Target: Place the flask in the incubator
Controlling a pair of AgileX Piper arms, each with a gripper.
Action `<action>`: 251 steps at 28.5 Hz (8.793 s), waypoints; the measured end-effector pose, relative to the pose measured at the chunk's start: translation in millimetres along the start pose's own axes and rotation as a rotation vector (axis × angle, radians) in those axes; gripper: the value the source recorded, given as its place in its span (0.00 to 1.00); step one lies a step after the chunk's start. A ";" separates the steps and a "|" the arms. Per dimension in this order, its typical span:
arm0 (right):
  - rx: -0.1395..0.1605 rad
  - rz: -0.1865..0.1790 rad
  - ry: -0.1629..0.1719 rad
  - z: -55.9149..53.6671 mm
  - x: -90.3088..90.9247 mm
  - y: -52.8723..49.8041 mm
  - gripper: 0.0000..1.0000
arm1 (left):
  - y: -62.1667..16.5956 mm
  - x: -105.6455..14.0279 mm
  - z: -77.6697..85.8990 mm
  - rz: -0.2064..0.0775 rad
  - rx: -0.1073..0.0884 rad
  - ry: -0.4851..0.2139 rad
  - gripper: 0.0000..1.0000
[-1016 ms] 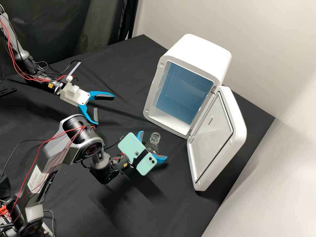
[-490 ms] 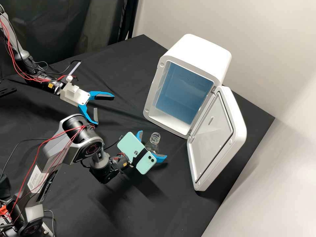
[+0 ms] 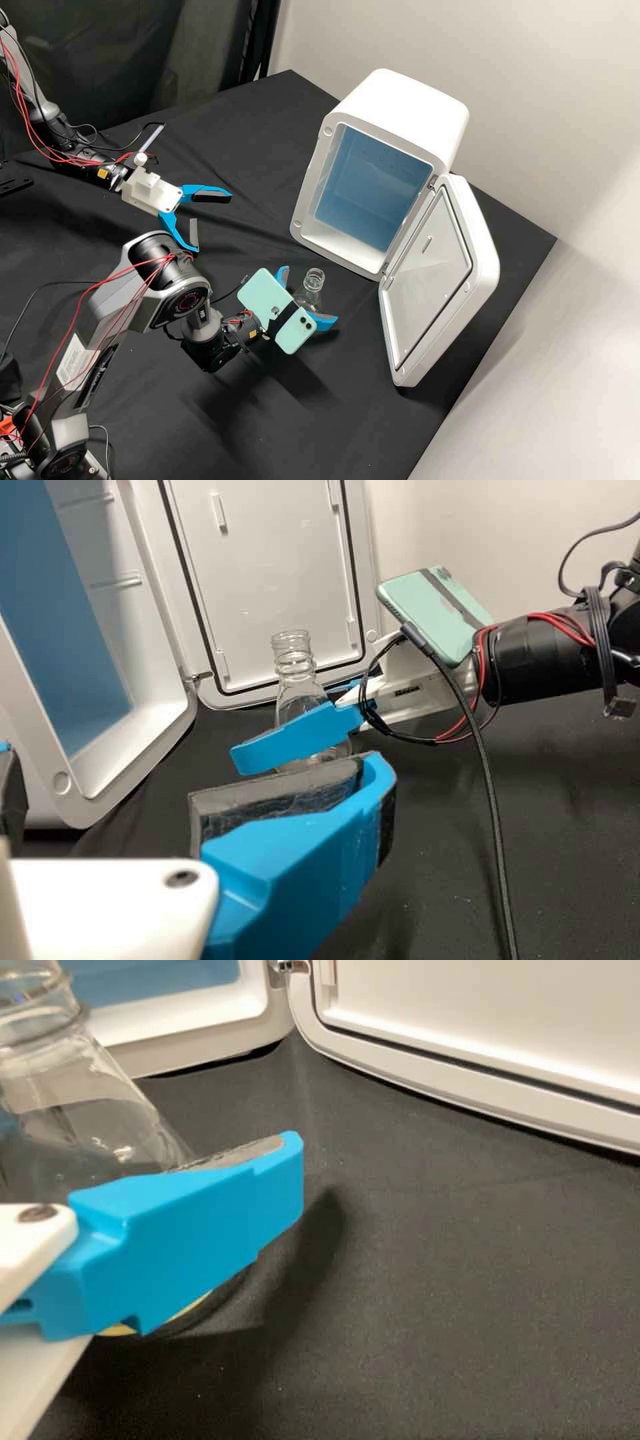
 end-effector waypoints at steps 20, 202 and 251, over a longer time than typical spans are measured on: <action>0.000 -0.001 0.001 -1.0 0.1 -1.1 0.00 | 0.0 0.0 0.0 0.000 0.000 0.000 1.00; 0.098 0.158 0.073 -81.2 104.7 83.6 0.00 | 1.6 -1.9 5.0 -0.042 -0.022 -0.004 1.00; 0.006 0.123 0.060 -106.2 212.7 5.2 0.00 | 6.4 2.2 4.2 -0.054 0.005 0.003 1.00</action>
